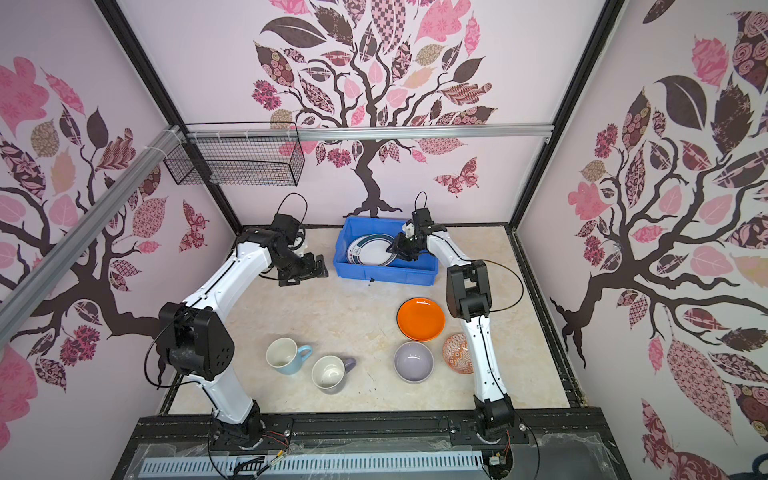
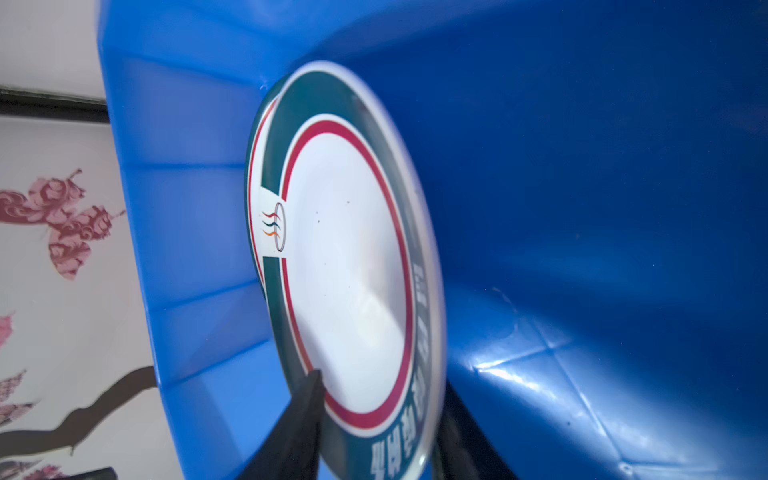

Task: Place the mixed dishes into the plastic bin
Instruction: 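Lower the green-rimmed plate onto the sunburst plate and open the right gripper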

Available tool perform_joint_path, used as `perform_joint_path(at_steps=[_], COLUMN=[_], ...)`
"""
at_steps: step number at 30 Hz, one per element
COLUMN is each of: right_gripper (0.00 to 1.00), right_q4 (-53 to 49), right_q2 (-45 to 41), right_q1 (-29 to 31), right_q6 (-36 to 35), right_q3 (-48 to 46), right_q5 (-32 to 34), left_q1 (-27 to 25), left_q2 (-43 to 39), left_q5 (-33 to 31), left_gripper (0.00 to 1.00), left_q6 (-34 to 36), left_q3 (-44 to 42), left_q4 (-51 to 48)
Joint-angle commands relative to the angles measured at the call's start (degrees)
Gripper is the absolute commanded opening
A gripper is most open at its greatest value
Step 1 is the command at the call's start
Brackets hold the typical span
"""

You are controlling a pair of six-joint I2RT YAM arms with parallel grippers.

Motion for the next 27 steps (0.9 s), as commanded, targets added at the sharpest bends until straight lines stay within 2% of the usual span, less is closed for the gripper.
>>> perform_joint_path(at_steps=[1,6,17,23,27], right_gripper=[0.50,0.55,0.57,0.68,0.70], right_q4=[-4.58,-7.50,-8.91,-10.03,-9.31], right_q2=[3.30,2.28,1.50,-5.18,-11.21], right_q1=[1.05,2.14,4.17,3.76,2.99], right_q6=[-2.04,-5.16,-6.49,-8.18,-8.49], right_q3=[2.64,3.12,4.53,1.78,-2.33], right_q5=[1.29,5.30,5.00,9.24,10.70], left_q1=[0.21,0.20,0.22,0.25,0.25], left_q2=[-0.14,-0.70,-2.80,-5.31,-6.35], left_q5=[1.01,1.59,1.72,1.72,2.16], left_gripper=[0.98,0.98,0.97,0.98,0.98], left_q6=[0.79,0.70,0.61,0.41,0.52], left_q3=[-2.08,-3.11,-5.02,-7.50,-8.76], left_q4=[0.03,0.48,0.84,1.89,2.77])
